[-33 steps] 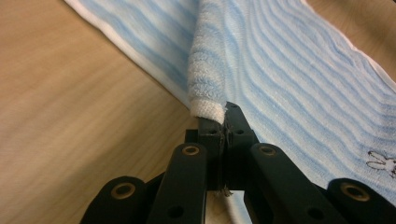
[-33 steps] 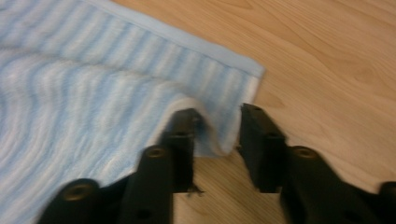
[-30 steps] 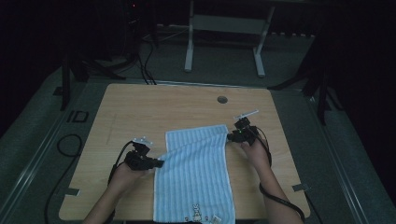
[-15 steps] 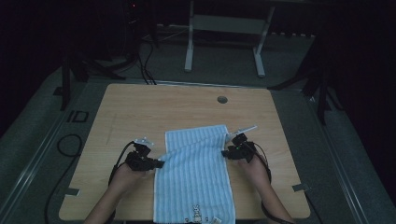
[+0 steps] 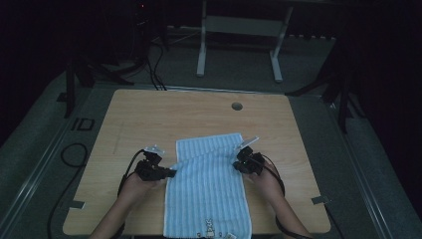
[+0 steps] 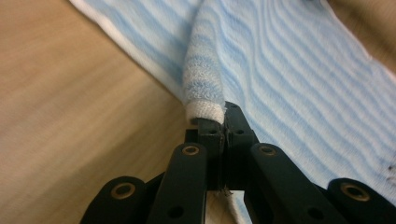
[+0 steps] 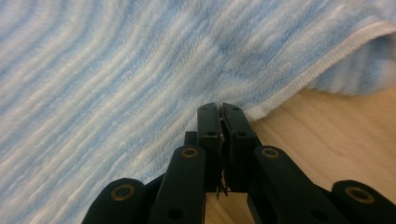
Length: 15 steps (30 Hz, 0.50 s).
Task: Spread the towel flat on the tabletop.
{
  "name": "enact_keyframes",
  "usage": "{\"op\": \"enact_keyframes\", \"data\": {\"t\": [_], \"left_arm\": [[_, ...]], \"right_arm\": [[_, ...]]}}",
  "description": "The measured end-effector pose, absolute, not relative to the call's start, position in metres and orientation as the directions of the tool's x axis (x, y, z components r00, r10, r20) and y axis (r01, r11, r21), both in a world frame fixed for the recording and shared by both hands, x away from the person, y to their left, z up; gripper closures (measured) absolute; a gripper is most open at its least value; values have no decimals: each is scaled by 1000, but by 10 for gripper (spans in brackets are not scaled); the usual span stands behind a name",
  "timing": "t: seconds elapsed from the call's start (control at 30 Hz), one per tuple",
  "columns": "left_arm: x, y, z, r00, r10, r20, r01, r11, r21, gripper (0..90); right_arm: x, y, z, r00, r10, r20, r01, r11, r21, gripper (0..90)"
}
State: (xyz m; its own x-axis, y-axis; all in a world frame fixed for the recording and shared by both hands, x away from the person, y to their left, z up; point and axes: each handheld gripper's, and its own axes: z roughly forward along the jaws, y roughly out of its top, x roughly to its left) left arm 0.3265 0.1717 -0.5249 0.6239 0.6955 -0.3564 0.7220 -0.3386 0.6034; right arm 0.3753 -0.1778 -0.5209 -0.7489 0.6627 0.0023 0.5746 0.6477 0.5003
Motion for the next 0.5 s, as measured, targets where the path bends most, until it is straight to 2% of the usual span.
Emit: {"op": "enact_keyframes", "data": {"t": [0.13,0.27,0.33,0.5], "left_arm": [[317,172,-510,648,675,-353,696,-336,635,887],[298,166,-497,691,643,-331,653,-358,668,886],[289,162,-493,713,624,-322,636,-381,671,886],[270,157,-496,742,580,-337,627,-420,656,885]], "right_arm": [[367,-194,-499,-739,673,32,570,599,563,868],[340,-208,-479,-755,655,25,536,595,599,867],[325,-214,-473,-759,651,11,519,595,614,867],[292,-232,-469,-755,653,60,527,549,649,867]]}}
